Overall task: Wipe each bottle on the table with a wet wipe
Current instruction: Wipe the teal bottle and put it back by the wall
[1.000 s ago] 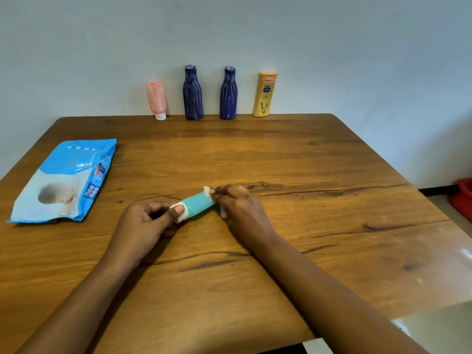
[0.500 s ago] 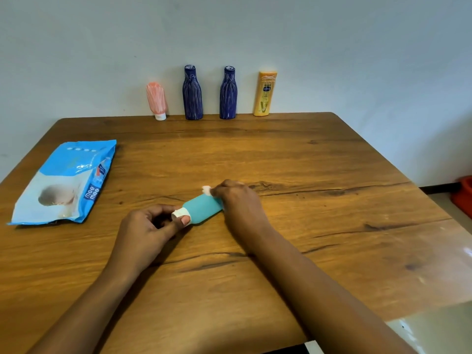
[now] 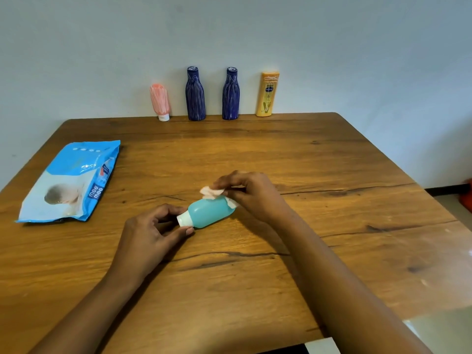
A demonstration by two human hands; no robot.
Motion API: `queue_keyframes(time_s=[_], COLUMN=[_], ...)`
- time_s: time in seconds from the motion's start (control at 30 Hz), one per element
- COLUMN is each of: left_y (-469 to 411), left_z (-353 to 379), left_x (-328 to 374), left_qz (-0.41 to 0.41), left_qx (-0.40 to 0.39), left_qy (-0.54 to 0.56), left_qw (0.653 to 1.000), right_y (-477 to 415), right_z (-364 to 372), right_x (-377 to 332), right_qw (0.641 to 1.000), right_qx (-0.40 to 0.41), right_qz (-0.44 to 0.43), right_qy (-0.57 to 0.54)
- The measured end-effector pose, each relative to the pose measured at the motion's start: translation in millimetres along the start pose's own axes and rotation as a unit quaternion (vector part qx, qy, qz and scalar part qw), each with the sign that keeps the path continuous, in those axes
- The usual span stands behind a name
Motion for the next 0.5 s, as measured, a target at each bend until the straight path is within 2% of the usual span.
queue_keyframes(time_s=[0.07,0.13,0.2,0.23,0.4,0.5], left_y=[0,0,0,0,-1,-1], left_z=[0,1,1,2,5,7], left_x=[0,0,2,3,2,0], left_qz=[0.0,-0.005,-0.003,0.001,0.009,0.001], left_qx=[0.005,0.011,0.019,0.024,0.04,0.046], left_qy=[-0.008,-0.012,-0.012,-0.011,-0.026,-0.015], left_qw=[1.0,1.0,1.0,1.0,0.999,0.999], right_y=[-1,4,12,16,33,35], right_z=[1,1,5,6,27,39], right_x=[7,18,28,31,25,26], right_qw=[0.998,0.999,0.982,0.973,0.954,0.934], right_qx=[-0.046,-0.039,0.019,0.055,0.223,0.281], right_qz=[-0.014,0.028,0.11,0.132,0.162,0.205], right_qy=[0.05,-0.005,-0.151,-0.182,-0.12,-0.081])
Point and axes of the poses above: each hand's wrist, its own y-axis away from the middle knuckle, its own z-axis out of the palm, x = y × z, the point moved 3 cm from there along -y, towards the middle knuckle, and after that the axes turned 11 degrees about -z, right-handed, at the moved point
